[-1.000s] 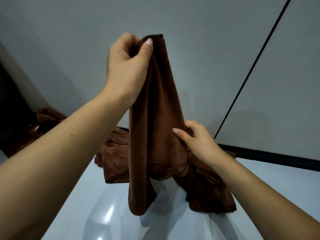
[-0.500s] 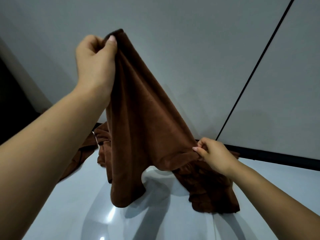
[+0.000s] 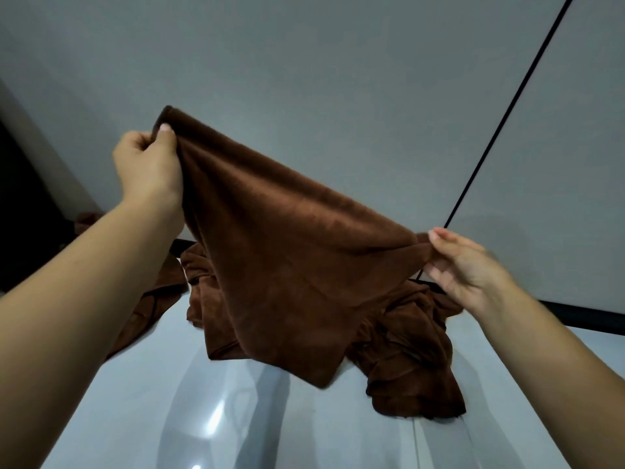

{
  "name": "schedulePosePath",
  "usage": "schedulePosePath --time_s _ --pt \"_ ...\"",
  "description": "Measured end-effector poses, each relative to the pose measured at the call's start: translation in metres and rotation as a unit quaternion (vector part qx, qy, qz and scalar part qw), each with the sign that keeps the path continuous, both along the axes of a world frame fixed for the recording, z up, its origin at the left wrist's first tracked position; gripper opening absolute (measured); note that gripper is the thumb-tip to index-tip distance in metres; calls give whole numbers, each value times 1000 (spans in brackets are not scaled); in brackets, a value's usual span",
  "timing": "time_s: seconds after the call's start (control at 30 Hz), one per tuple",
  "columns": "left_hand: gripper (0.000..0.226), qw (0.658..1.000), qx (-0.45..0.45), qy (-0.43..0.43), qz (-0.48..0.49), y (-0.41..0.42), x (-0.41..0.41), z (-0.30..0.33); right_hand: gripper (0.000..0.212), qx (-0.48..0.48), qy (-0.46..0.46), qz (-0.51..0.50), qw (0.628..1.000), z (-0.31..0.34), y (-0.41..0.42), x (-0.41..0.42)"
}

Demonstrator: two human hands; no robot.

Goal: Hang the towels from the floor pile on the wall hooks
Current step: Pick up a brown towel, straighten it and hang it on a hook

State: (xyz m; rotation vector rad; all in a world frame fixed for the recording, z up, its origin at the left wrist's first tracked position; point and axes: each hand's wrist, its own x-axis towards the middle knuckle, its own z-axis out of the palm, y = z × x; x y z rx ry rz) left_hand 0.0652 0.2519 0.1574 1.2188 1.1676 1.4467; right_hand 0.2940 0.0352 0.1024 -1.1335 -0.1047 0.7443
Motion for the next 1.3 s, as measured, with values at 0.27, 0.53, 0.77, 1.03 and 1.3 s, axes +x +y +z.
schedulePosePath --time_s 0.27,0.53,0.77,1.03,1.3 --pt "34 998 -3 47 47 13 -8 -22 23 -12 -128 59 990 21 -6 12" --pt "33 997 -2 40 59 17 -14 -29 10 -231 -466 104 848 31 -7 -7" --pt "34 995 -10 75 63 12 -10 -38 16 -291 -609 -7 738 38 5 -10" --pt "34 990 -71 104 63 1 -2 -64 29 -256 -743 -81 613 63 3 -34" --pt "45 898 -176 370 -160 -8 4 -98 33 -237 -844 -62 478 51 5 -34"
